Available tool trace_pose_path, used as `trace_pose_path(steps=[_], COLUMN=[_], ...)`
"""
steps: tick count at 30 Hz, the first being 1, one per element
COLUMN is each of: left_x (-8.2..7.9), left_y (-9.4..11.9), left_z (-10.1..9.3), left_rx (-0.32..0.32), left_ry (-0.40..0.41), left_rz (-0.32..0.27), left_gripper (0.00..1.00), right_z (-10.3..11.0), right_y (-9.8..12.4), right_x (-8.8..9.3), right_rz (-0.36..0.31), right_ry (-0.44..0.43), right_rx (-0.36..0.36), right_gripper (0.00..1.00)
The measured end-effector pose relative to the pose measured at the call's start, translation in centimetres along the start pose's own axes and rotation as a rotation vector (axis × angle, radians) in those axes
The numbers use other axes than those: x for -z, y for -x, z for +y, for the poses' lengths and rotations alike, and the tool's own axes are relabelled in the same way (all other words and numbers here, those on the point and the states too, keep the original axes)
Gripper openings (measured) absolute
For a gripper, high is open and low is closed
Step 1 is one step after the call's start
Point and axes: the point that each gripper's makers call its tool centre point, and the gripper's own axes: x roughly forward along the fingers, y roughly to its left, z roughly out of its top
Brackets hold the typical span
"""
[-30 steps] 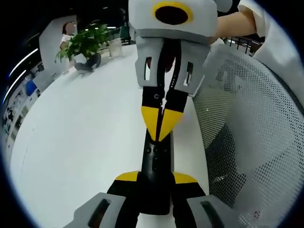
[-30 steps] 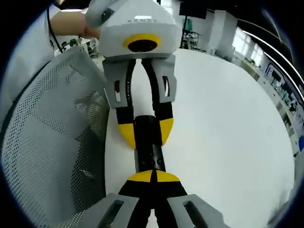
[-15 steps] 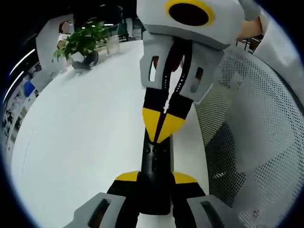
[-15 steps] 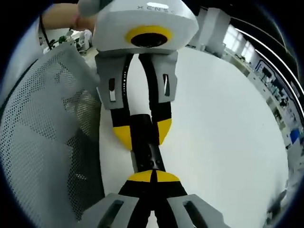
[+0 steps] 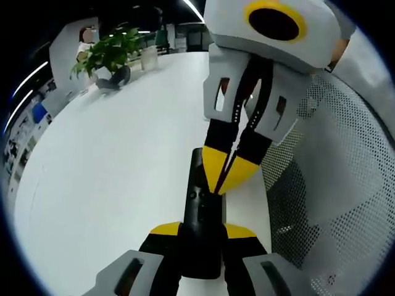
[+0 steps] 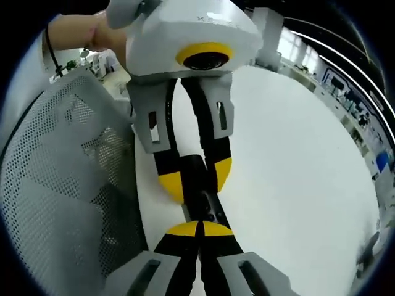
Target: Press the specified remote control buttons in sequence, fully releasing each button before pressing the next.
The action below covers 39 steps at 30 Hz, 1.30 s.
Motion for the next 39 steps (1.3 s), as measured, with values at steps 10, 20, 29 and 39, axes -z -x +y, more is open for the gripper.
trace_pose_path(steps=[10,20,29,39], left_x=[0.0,0.0,0.0,0.0], left_y=[0.0,0.0,0.0,0.0], left_z=[-0.1,-0.1,-0.1,-0.1], left_rx=[0.019,0.025,0.025,0.033], left_ry=[-0.028,-0.027,-0.026,-0.029], left_rz=[0.007,-0.010,-0.014,-0.015], left_gripper=[0.22,0.22,0.22,0.22], right_z=[0.5,-1.0,-1.2,-1.3], right_y=[-0.4,0.6,0.0,-0.6], right_x=[-0.2,-0.4,-0.2,-0.4], right_rz=[0.038,-0.028,0.000,0.045], right_ry=[0.052,-0.044,-0.018,0.119], right_rx=[-0.027,-0.012,-0.045,0.009], right_gripper=[0.00,0.00,0.00,0.00])
